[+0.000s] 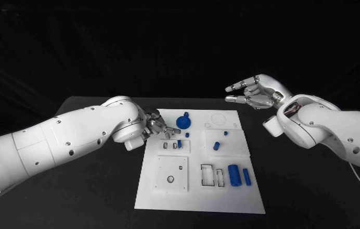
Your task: Assemble the parts on the task board
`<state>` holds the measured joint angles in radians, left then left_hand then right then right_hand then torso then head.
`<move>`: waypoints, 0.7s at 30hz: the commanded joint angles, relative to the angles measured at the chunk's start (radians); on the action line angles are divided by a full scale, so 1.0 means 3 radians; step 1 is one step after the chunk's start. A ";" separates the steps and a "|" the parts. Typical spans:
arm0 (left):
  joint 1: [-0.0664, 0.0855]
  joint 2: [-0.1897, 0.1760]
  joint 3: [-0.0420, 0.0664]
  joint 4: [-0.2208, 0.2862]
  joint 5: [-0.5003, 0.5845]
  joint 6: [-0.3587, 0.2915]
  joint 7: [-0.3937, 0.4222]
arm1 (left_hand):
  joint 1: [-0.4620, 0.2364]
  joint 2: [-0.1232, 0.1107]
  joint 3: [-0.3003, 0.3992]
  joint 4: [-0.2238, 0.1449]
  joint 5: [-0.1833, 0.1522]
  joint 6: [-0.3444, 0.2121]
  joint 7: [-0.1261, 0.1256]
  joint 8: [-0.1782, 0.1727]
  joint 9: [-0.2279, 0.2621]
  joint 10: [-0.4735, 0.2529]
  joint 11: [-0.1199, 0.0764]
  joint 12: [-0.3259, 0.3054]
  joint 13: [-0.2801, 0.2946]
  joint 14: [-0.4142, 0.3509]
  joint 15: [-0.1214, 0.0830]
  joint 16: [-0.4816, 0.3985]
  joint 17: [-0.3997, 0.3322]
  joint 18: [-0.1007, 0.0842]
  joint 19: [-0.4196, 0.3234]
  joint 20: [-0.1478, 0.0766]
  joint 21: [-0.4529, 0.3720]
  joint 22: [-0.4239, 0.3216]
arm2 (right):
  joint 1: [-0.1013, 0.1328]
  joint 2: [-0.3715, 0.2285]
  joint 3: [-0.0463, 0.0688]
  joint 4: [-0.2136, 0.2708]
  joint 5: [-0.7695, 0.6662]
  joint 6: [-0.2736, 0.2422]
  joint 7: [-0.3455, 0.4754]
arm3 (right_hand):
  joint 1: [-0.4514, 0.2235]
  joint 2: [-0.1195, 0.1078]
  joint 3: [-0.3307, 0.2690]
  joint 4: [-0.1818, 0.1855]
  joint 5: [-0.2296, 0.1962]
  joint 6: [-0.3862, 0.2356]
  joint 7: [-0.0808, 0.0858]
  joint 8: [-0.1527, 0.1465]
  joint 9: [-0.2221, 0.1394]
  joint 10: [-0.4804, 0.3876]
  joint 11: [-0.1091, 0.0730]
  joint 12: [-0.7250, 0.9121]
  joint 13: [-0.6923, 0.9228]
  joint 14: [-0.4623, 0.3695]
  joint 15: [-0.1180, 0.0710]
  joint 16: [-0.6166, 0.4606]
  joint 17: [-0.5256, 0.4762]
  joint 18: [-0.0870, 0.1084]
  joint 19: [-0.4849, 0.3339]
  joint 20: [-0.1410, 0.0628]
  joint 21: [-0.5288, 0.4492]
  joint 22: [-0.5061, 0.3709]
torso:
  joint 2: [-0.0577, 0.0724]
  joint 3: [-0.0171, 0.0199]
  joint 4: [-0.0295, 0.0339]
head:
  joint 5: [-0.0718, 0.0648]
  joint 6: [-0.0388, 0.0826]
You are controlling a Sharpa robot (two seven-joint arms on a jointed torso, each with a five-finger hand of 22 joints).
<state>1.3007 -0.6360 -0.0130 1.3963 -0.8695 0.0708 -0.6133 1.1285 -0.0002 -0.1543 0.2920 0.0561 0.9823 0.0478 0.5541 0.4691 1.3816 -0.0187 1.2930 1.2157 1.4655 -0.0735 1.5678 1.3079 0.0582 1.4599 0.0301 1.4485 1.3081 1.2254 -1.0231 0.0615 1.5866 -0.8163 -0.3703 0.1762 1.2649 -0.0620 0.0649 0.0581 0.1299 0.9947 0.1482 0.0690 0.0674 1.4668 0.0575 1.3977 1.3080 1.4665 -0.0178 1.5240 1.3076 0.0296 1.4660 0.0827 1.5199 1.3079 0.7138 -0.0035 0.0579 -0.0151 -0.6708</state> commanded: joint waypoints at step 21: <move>0.0066 0.0470 -0.0010 -0.0343 -0.0397 0.0664 -0.0567 | 0.0038 0.0055 0.0002 -0.0003 0.0014 -0.0086 -0.0008 0.0130 0.0167 -0.0027 -0.0020 -0.0029 -0.0013 0.0351 -0.0038 0.0010 0.0876 -0.0049 0.0119 -0.0017 0.0039 0.0130 | 0.0007 0.0008 0.0000 -0.0052 0.0062 0.0039 -0.0011 | 0.0012 0.0025 -0.0040 0.0009 0.0032 -0.0023 0.0001 -0.0003 0.0003 0.0015 0.0016 -0.0028 0.0543 0.0267 0.0011 -0.0035 0.0547 -0.0005 0.0177 0.0017 -0.0031 0.0443 | 0.0001 -0.0010 0.0007 | 0.0012 -0.0058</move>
<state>1.3186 -0.4988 -0.0161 1.2964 -0.9636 0.2112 -0.6920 1.1382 0.0094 -0.1574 0.2895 0.0562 0.9644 0.0444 0.5907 0.5173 1.3758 -0.0236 1.2837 1.2089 1.4653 -0.0803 1.5678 1.3077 0.0544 1.4634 0.0266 1.4562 1.3080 1.2272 -1.0218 0.0613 1.5712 -0.7971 -0.3700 0.1724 1.2649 -0.0620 0.0580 0.0595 0.1337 0.9948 0.1482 0.0690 0.0673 1.4668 0.0575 1.3928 1.3080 1.4665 -0.0178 1.5202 1.3074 0.0296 1.4660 0.0827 1.5162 1.3077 0.7133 -0.0058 0.0606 -0.0125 -0.6886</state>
